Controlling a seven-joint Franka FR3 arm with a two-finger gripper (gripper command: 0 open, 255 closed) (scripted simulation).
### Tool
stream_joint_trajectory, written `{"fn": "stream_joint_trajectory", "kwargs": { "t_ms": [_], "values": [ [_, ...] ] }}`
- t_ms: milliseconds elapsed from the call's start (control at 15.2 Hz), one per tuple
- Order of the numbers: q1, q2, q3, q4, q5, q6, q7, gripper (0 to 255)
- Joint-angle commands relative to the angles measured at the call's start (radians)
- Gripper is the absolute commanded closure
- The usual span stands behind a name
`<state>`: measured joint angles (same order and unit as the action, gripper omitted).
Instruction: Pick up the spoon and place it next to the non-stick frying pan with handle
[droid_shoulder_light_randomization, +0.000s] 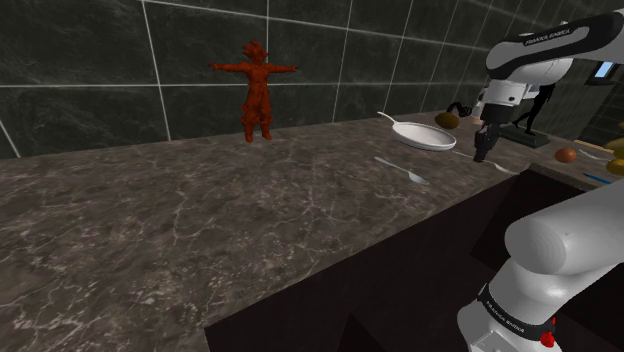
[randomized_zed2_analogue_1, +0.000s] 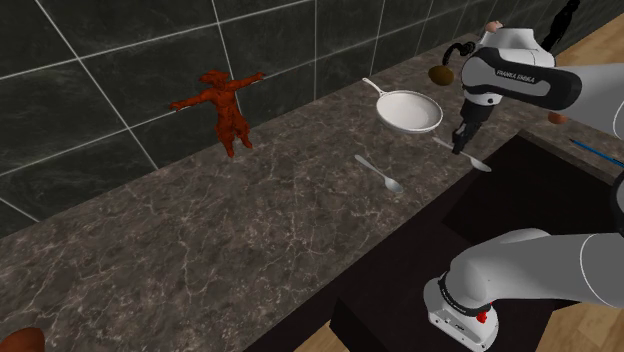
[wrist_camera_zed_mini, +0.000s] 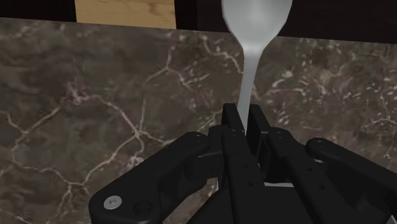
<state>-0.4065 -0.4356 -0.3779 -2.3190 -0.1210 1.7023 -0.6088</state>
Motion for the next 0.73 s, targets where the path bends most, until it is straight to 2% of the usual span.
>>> {"fn": "stream_joint_trajectory", "kwargs": {
  "t_ms": [0, 198, 660],
  "values": [
    [0.000, 0.009, -0.005, -0.021, 0.000, 0.031, -0.002, 255],
    [-0.001, 0.020, -0.011, -0.055, -0.002, 0.075, -0.005, 255],
    [-0.001, 0.020, -0.011, -0.055, -0.002, 0.075, -0.005, 255]
  ]
}}
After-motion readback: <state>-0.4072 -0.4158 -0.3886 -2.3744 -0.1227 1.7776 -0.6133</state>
